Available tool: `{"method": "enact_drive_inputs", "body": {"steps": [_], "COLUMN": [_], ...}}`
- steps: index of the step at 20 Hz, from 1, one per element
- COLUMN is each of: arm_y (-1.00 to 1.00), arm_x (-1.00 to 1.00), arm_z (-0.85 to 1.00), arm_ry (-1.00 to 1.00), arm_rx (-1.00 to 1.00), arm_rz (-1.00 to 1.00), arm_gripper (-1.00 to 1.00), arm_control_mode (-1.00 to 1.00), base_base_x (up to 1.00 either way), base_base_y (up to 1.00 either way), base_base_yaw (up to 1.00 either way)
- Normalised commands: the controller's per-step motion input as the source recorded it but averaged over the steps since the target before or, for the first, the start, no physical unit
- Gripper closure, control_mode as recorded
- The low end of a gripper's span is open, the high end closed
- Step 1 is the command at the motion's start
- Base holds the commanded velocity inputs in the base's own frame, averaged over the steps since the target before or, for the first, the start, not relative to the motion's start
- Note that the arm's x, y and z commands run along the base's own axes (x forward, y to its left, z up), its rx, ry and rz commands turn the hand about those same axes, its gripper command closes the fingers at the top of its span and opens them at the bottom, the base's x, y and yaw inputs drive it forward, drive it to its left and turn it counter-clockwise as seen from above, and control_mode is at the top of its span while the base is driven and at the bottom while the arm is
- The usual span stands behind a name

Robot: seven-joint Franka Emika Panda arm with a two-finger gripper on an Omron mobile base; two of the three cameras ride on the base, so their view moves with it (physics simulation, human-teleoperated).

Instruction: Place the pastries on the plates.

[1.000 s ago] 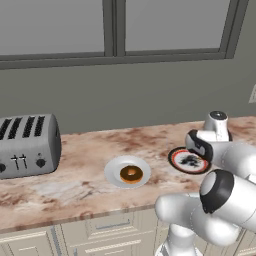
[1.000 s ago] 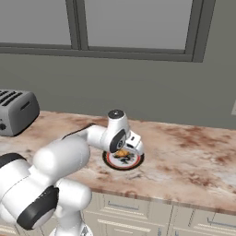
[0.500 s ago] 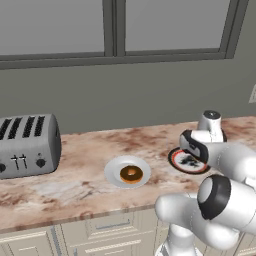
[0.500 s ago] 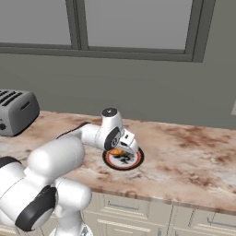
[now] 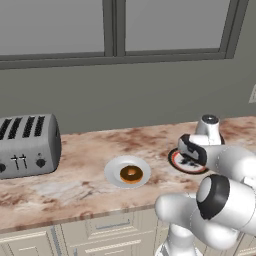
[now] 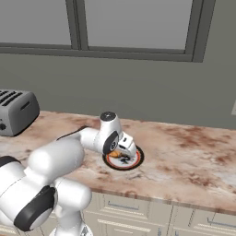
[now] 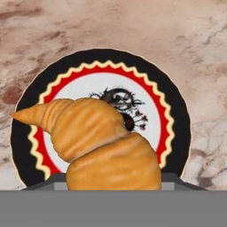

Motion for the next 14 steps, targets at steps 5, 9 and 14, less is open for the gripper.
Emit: {"method": "enact_drive_inputs", "body": {"steps": [5,9,14], "arm_y": [0.00,0.00,0.00], "arm_x": [0.00,0.00,0.03], "arm_z": [-0.22,-0.23,-0.22], "arm_ry": [0.00,0.00,0.00], "arm_rx": [0.00,0.00,0.00], "arm_rz": [0.00,0.00,0.00], "arm_gripper": [1.00,1.00,1.00], "arm_control_mode": [-1.00,-1.00,-1.00], "base_base_x": [0.00,0.00,0.00], "base_base_y": [0.00,0.00,0.00], "base_base_yaw": [0.00,0.00,0.00]}}
